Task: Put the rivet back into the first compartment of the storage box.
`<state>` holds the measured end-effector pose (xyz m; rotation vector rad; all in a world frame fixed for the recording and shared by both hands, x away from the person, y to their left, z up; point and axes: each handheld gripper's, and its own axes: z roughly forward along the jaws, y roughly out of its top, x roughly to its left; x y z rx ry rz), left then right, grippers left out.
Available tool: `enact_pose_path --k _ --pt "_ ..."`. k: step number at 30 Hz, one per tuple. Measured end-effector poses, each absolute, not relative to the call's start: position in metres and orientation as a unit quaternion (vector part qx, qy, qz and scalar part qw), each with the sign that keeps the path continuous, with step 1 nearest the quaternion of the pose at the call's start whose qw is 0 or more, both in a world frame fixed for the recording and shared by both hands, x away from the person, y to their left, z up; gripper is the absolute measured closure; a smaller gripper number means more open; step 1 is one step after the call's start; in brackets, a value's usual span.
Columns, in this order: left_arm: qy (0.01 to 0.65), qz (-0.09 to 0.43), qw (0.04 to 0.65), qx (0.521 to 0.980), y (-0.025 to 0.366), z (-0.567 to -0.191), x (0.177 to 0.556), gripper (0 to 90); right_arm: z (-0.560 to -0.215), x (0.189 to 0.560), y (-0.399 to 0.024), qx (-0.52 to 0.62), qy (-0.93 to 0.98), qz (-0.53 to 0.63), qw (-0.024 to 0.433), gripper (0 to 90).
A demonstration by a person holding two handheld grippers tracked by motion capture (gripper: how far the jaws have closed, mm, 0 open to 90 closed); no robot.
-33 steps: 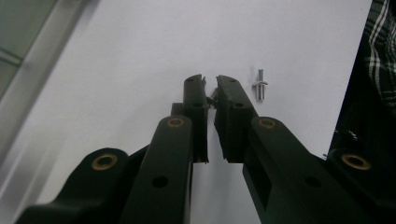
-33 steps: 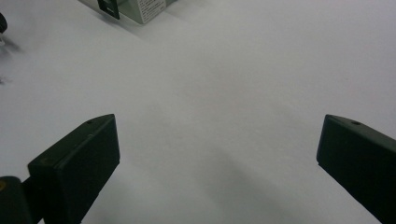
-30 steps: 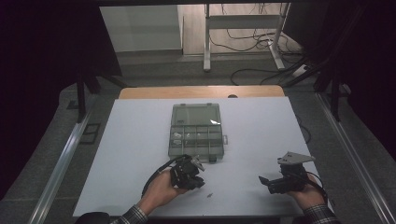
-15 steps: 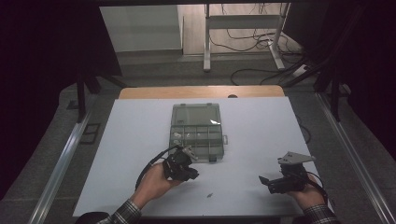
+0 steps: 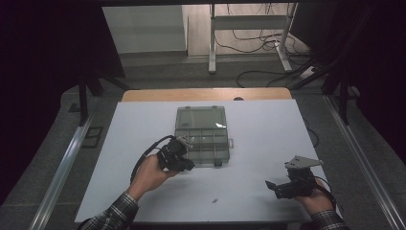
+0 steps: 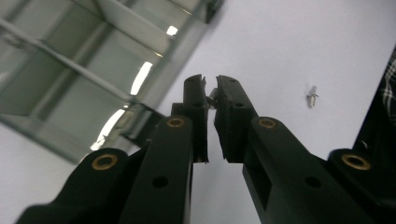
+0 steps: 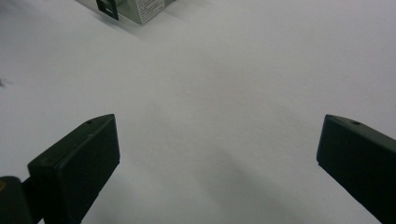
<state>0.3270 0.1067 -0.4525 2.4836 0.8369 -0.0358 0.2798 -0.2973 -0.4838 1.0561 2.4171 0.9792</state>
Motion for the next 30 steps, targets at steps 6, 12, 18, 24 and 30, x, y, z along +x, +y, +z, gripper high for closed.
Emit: enact_pose_path --k 6,12,18,24,30 --pt "0.322 -0.006 0.255 0.912 0.115 -0.444 0.342 83.3 -0.484 0.280 -0.297 0.370 0.848 0.343 0.163 0.0" --pt "0.342 0.001 0.257 0.904 0.121 -0.439 0.359 83.3 -0.484 0.280 -0.297 0.370 0.848 0.343 0.163 0.0" --pt "0.355 0.007 0.251 0.901 0.126 -0.440 0.373 83.3 -0.484 0.280 -0.297 0.370 0.848 0.342 0.163 0.0" --pt "0.366 0.020 0.244 0.898 0.129 -0.439 0.387 83.3 -0.484 0.280 -0.297 0.370 0.848 0.343 0.163 0.0" --pt "0.378 0.030 0.238 0.894 0.132 -0.440 0.400 83.3 -0.483 0.280 -0.298 0.371 0.846 0.345 0.163 0.0"
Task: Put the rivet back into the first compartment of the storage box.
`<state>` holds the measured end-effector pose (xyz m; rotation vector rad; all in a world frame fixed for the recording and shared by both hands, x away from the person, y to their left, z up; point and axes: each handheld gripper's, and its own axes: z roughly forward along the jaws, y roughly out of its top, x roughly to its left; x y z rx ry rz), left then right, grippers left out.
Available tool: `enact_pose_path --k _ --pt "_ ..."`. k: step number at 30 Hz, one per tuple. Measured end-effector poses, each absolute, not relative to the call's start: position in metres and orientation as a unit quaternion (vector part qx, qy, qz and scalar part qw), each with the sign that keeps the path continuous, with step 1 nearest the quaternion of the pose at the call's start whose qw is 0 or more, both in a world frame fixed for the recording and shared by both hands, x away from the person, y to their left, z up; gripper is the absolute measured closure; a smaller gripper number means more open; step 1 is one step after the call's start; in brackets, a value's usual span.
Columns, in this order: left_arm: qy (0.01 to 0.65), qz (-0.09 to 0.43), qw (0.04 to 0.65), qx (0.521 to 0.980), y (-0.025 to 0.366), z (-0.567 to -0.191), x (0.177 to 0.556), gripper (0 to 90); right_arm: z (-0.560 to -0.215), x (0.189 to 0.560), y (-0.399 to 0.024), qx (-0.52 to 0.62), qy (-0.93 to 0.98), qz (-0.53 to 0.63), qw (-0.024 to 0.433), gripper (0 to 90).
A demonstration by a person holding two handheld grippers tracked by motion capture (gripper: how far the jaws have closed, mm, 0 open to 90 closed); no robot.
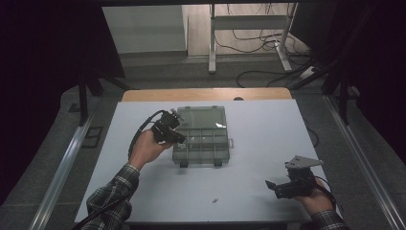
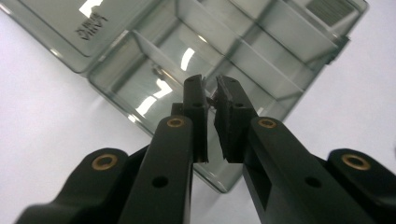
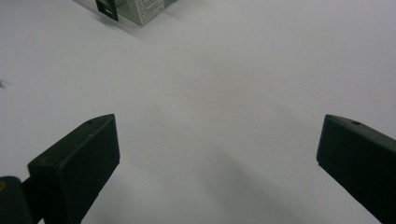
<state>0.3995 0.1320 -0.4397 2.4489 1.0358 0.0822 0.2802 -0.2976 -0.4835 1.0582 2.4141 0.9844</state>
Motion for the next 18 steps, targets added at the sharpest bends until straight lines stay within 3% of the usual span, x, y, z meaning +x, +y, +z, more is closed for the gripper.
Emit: enact_pose_path --k 18 --pt "0.410 0.037 0.220 0.884 0.130 -0.466 0.427 83.1 -0.480 0.281 -0.301 0.380 0.832 0.369 0.164 0.0"
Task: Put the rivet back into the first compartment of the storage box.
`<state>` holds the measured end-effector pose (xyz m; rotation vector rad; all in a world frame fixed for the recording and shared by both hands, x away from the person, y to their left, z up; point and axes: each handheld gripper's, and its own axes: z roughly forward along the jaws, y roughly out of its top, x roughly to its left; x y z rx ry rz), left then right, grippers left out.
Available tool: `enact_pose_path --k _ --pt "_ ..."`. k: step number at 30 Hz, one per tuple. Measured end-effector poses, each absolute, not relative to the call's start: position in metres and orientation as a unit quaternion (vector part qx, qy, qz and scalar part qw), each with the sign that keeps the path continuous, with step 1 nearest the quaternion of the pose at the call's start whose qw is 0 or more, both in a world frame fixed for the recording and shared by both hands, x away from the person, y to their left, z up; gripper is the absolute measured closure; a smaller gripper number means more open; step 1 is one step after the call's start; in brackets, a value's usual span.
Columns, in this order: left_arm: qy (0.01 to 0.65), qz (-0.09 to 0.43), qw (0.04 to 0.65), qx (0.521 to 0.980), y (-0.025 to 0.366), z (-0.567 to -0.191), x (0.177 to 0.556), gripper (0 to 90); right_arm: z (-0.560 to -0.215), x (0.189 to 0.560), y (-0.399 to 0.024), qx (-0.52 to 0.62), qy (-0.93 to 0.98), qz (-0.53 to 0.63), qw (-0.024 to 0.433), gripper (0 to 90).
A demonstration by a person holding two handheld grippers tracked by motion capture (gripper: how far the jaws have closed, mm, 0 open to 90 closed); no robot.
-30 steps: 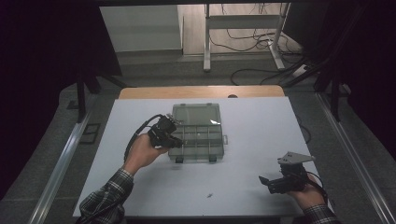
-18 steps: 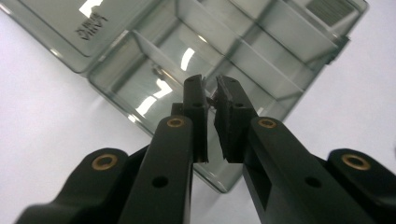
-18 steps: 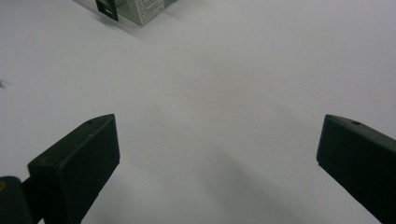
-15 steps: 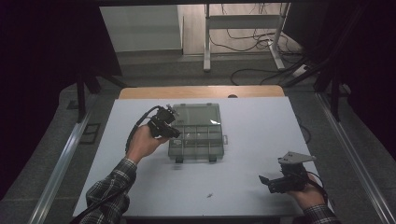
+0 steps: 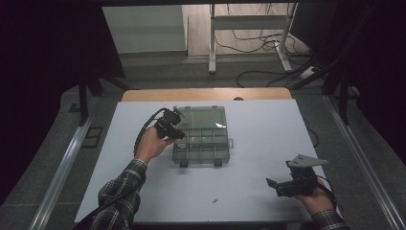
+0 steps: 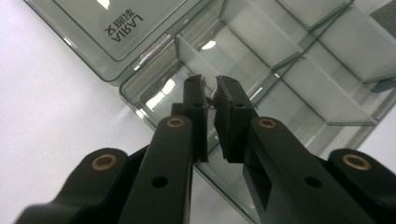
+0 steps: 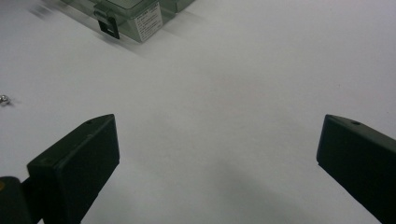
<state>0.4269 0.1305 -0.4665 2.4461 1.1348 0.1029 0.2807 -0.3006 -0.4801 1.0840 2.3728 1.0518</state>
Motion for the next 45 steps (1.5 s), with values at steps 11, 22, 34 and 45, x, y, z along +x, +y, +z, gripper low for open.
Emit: enact_pose_path --k 11,22,34,45 --pt "0.420 0.034 0.229 0.877 0.133 -0.471 0.429 74.2 -0.481 0.280 -0.300 0.378 0.836 0.364 0.163 0.0" --pt "0.399 0.053 0.261 0.878 0.128 -0.453 0.411 49.4 -0.481 0.280 -0.302 0.381 0.833 0.366 0.165 0.0" --pt "0.390 0.049 0.278 0.877 0.129 -0.448 0.401 18.0 -0.480 0.279 -0.304 0.386 0.828 0.372 0.164 0.0" --pt "0.378 0.036 0.303 0.874 0.137 -0.445 0.376 9.3 -0.478 0.278 -0.308 0.392 0.825 0.368 0.174 0.0"
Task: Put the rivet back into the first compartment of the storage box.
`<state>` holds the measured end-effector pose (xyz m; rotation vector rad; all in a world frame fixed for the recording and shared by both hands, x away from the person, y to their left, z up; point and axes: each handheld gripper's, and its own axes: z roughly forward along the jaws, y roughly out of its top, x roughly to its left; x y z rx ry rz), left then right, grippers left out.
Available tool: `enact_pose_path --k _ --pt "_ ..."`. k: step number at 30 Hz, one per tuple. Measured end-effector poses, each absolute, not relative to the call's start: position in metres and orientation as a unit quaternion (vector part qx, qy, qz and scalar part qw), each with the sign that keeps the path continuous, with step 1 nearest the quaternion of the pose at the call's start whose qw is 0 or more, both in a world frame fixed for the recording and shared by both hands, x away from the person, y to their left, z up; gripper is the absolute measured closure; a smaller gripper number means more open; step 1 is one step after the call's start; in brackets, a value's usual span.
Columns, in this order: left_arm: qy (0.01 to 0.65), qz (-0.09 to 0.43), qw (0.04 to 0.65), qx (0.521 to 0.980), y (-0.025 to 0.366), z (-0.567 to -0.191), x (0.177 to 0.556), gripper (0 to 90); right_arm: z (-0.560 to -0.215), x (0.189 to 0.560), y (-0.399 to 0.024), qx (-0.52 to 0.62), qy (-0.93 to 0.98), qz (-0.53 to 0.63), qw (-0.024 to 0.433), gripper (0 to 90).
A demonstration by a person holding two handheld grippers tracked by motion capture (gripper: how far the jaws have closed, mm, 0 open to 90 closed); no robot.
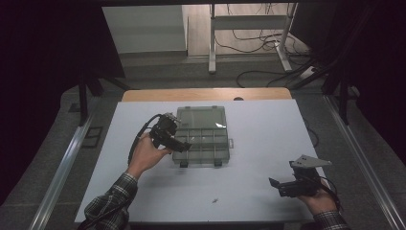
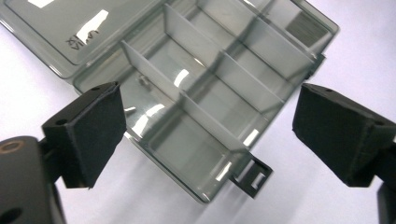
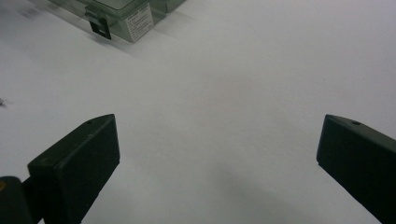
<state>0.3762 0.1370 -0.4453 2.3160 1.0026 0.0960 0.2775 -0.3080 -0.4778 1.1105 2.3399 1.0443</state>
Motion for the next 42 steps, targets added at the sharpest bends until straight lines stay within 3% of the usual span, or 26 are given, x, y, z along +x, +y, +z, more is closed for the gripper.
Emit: enact_pose_path --k 13,26,42 --pt "0.347 0.044 0.314 0.883 0.135 -0.450 0.347 3.2 -0.472 0.270 -0.307 0.392 0.827 0.366 0.169 0.0" --pt "0.323 0.020 0.312 0.893 0.124 -0.462 0.322 0.0 -0.473 0.257 -0.310 0.398 0.822 0.372 0.166 0.0" --pt "0.271 0.029 0.272 0.923 0.081 -0.467 0.298 0.0 -0.476 0.255 -0.314 0.399 0.823 0.370 0.164 0.0"
